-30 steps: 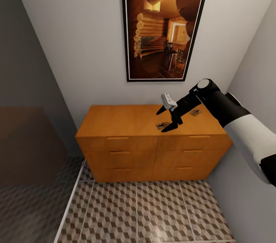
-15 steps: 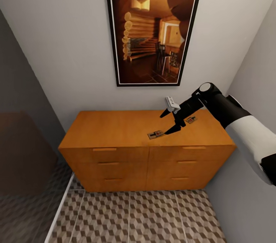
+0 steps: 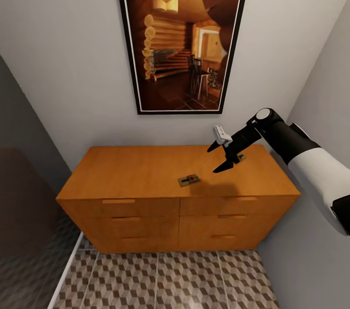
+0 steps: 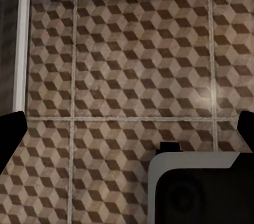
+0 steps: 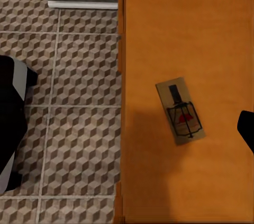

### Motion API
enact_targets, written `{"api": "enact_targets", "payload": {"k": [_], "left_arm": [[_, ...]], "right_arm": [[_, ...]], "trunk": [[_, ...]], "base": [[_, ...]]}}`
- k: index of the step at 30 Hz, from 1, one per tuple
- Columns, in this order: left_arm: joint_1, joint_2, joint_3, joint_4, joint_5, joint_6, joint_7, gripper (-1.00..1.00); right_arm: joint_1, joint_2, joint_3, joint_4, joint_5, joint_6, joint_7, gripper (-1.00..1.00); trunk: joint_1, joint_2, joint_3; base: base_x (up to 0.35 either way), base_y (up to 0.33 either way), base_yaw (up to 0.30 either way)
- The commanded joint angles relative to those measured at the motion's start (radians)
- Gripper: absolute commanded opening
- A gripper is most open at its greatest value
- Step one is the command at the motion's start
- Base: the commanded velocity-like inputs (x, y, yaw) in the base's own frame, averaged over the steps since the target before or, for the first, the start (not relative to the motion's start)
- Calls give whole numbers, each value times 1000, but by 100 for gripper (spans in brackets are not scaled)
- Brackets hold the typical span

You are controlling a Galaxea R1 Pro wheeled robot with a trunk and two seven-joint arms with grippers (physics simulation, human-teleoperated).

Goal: Take the four mousetraps from the cabinet in the bathroom and place them on the bathroom floor. Make sure all four end up on the same floor surface, and ensure that at least two of them are either under or directly next to the same bathroom sink.

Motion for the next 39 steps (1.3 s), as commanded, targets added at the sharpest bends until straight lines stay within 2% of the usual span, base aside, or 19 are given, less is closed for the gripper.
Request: {"api": "enact_targets", "payload": {"k": [1, 30, 39], "left_arm": [[-1, 0, -9, 2, 2, -4, 5, 100], [-1, 0, -9, 2, 2, -4, 5, 100], [-1, 0, -9, 2, 2, -4, 5, 100]], "right_arm": [[-1, -1, 3, -1, 2, 10, 3, 100], [-1, 8, 4, 77, 1, 7, -11, 100], [-1, 28, 4, 84, 1, 7, -17, 100]], "trunk": [[1, -2, -2], [1, -2, -2], [1, -2, -2]], "base": [[36, -32, 0], [4, -4, 0], [0, 0, 0]]}}
